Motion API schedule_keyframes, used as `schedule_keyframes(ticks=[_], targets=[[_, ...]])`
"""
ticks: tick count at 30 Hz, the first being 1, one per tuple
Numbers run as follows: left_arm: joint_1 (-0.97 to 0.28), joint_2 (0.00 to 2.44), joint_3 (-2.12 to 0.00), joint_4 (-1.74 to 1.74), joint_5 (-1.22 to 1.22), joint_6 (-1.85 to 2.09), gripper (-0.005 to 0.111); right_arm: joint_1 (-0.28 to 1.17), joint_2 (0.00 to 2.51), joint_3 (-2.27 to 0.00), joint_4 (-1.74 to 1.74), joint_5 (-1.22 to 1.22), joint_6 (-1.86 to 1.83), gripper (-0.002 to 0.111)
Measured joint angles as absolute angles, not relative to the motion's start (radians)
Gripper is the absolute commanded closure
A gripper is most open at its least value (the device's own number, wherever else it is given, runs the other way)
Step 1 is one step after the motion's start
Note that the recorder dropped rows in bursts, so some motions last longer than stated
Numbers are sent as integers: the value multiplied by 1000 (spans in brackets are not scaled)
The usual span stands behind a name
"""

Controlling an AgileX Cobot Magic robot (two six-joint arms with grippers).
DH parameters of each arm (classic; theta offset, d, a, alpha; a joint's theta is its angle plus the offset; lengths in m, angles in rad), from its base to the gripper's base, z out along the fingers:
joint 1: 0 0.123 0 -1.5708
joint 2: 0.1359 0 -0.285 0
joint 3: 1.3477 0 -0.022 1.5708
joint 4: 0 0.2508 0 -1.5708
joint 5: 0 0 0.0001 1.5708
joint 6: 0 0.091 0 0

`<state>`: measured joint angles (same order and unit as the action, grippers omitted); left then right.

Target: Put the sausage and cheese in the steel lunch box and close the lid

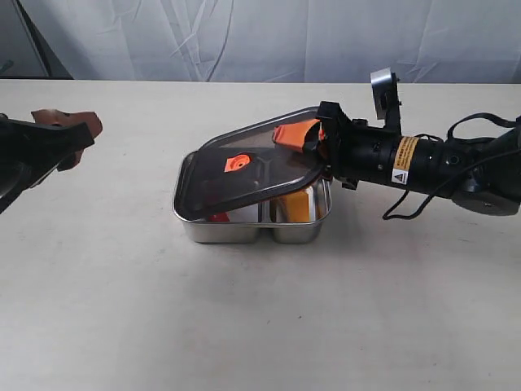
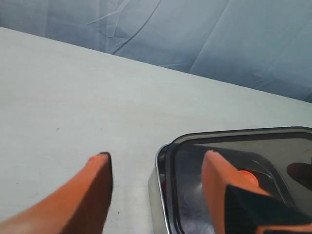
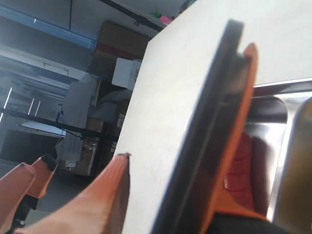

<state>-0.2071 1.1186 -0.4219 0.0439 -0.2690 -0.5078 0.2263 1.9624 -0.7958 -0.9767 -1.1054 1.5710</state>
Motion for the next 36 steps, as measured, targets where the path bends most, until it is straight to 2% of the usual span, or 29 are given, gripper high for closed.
schedule_keyframes(ticks=[10, 36], targets=[[-207, 1171, -422, 270, -359, -691, 54, 226, 2005, -796, -921, -1196, 1543, 109], [-207, 1246, -434, 294, -457, -702, 54, 226, 2030, -849, -1018, -1185, 1618, 109]])
